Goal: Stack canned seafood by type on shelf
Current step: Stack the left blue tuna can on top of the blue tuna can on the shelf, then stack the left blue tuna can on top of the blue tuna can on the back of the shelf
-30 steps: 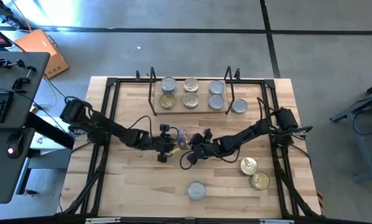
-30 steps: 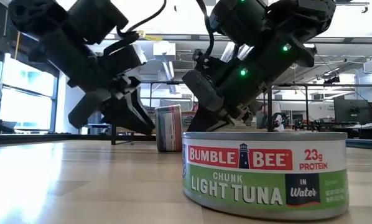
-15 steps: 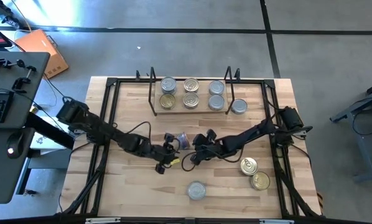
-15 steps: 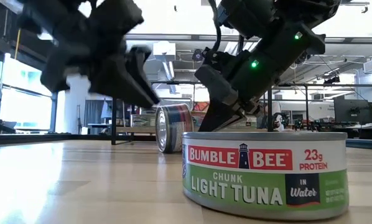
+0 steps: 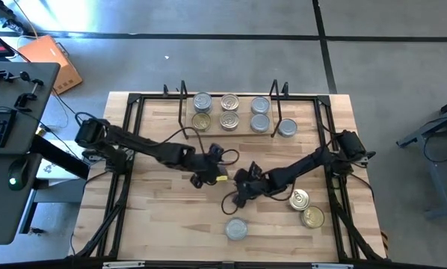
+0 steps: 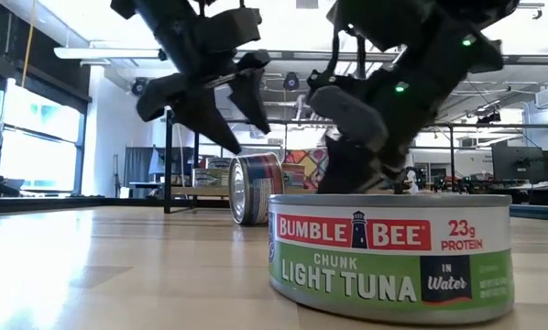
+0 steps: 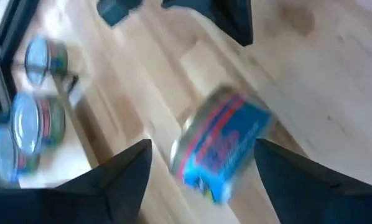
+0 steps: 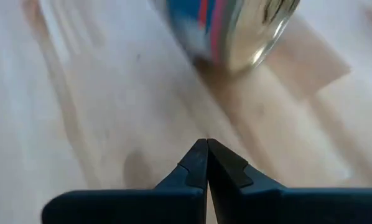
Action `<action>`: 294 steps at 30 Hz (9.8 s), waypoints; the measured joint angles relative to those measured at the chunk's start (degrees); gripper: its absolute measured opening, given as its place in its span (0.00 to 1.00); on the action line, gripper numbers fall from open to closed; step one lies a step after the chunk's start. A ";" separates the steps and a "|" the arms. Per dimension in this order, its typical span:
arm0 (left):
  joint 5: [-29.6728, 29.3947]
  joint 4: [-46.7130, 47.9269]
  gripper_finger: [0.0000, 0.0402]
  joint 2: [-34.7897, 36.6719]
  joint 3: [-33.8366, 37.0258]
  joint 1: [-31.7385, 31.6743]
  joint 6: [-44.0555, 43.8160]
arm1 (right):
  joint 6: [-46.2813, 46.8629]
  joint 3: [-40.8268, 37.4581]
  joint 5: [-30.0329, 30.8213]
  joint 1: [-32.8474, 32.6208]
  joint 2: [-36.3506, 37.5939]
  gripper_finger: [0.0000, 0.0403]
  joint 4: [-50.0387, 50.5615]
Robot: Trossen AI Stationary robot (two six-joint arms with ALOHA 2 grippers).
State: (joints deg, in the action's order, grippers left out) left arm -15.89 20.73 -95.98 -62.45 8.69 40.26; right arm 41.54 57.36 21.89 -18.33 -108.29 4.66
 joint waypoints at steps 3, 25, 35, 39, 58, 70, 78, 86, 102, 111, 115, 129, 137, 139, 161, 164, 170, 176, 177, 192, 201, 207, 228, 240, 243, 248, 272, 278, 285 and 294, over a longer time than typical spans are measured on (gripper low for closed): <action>4.31 1.28 0.70 -1.02 -1.16 -1.28 3.46 | 1.18 0.00 -0.19 -1.54 0.00 0.00 1.10; 6.29 2.98 0.71 -5.41 -4.21 -2.04 8.76 | 2.17 0.00 0.16 -3.58 0.00 0.00 0.58; 6.28 7.08 0.71 -5.23 -8.22 -1.08 15.92 | 2.01 0.00 0.46 -3.58 0.00 0.00 0.29; 5.22 7.39 0.71 -6.28 -8.20 -1.05 20.43 | 2.01 0.00 0.46 -3.58 -0.02 0.00 0.24; -1.16 5.70 0.63 -10.52 -8.20 -0.47 21.67 | 1.95 -0.02 1.82 -3.76 -0.02 0.00 -1.03; 0.77 9.88 0.25 -3.44 -8.35 -0.97 10.78 | 1.79 -0.04 2.18 -3.75 -0.02 0.00 -1.07; 3.77 11.06 0.10 -3.44 -8.31 -1.94 6.43 | 1.47 -0.05 5.03 -3.79 -0.04 0.00 -0.85; 9.37 11.58 0.07 -5.65 -5.84 -5.42 -3.94 | 6.50 -0.07 10.62 -2.90 -0.02 0.00 5.43; 13.31 -7.02 0.00 -6.16 7.10 -5.58 -10.99 | -0.55 -0.21 12.96 1.82 -3.23 0.00 -2.10; 15.77 -16.42 0.00 -6.39 11.24 -2.04 -14.24 | -2.18 4.55 16.90 2.11 -2.60 0.00 2.16; 15.20 -19.43 0.00 -6.43 11.28 0.03 -15.04 | -4.15 7.50 16.37 2.08 -2.63 0.00 4.74; 14.36 -25.89 0.00 -9.43 11.17 2.27 -17.71 | -9.09 11.82 15.33 1.98 -2.54 0.00 7.74; 13.41 -30.65 0.00 -12.86 11.19 3.63 -17.49 | -8.75 11.67 12.68 1.77 -2.71 0.00 9.86; 11.97 -30.48 0.00 -12.86 11.17 4.17 -17.51 | -7.97 11.67 12.90 1.60 -2.63 0.00 10.30; 3.99 -15.91 0.00 -5.53 10.99 5.71 -32.57 | 4.96 -3.45 11.00 -0.30 -1.47 0.00 -3.66; 5.14 -18.46 0.00 -8.35 11.12 5.00 -32.19 | 2.15 -6.21 11.04 -0.10 -2.03 0.00 -12.66; 7.15 -28.32 0.00 -12.21 11.12 5.15 -31.02 | -1.30 -4.15 12.43 1.05 -2.29 0.00 -13.12; 6.80 -31.97 0.00 -13.93 11.10 5.18 -31.37 | -3.06 1.66 12.63 1.33 -2.03 0.00 -6.38; 6.55 -32.03 0.00 -14.05 11.10 5.15 -31.40 | -3.38 2.82 12.55 1.31 -1.87 0.00 -4.54; 3.33 -32.98 0.00 -14.79 11.05 5.03 -31.01 | -5.36 8.93 12.61 1.02 -0.95 0.00 7.20; 4.12 -39.38 0.00 -14.87 15.41 5.15 -31.67 | -11.32 9.33 7.55 -0.38 1.47 0.00 2.02; 1.53 -42.53 0.00 -13.29 18.57 8.18 -32.84 | -9.10 9.22 11.27 -0.87 1.51 0.00 5.44; -9.11 -21.16 0.00 1.05 18.66 -5.36 -37.15 | -7.09 -3.54 15.54 2.37 1.46 0.16 -12.81; 3.23 -27.72 0.00 -1.60 18.51 0.54 -42.54 | -2.79 -3.54 12.46 -2.92 1.44 0.29 -7.66; 3.43 -27.43 0.00 -1.26 17.52 2.95 -42.98 | -3.53 -3.54 12.27 -3.90 1.44 0.43 -6.79; -1.64 -19.94 0.00 1.62 15.30 5.59 -45.51 | -9.08 -3.54 12.13 -4.78 1.12 0.73 -6.96; -1.48 -22.79 0.00 -1.06 18.73 6.01 -46.69 | -23.60 -3.76 3.36 1.74 -5.31 0.76 -23.48; -3.27 -16.58 0.00 2.84 18.49 7.37 -48.18 | -24.22 -3.56 6.14 -0.42 -3.62 0.70 -21.39; -6.28 -11.24 0.00 8.06 18.47 7.91 -50.10 | -23.84 -3.37 4.14 -0.52 -2.60 0.60 -20.24; -1.28 -14.01 0.00 6.14 18.42 6.79 -48.21 | -22.03 -3.37 -0.20 0.36 -2.61 0.54 -18.26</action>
State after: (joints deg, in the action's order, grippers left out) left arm -17.17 6.73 -89.84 -44.03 15.48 -7.95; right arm 19.50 54.00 21.69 -17.97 -110.90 -13.60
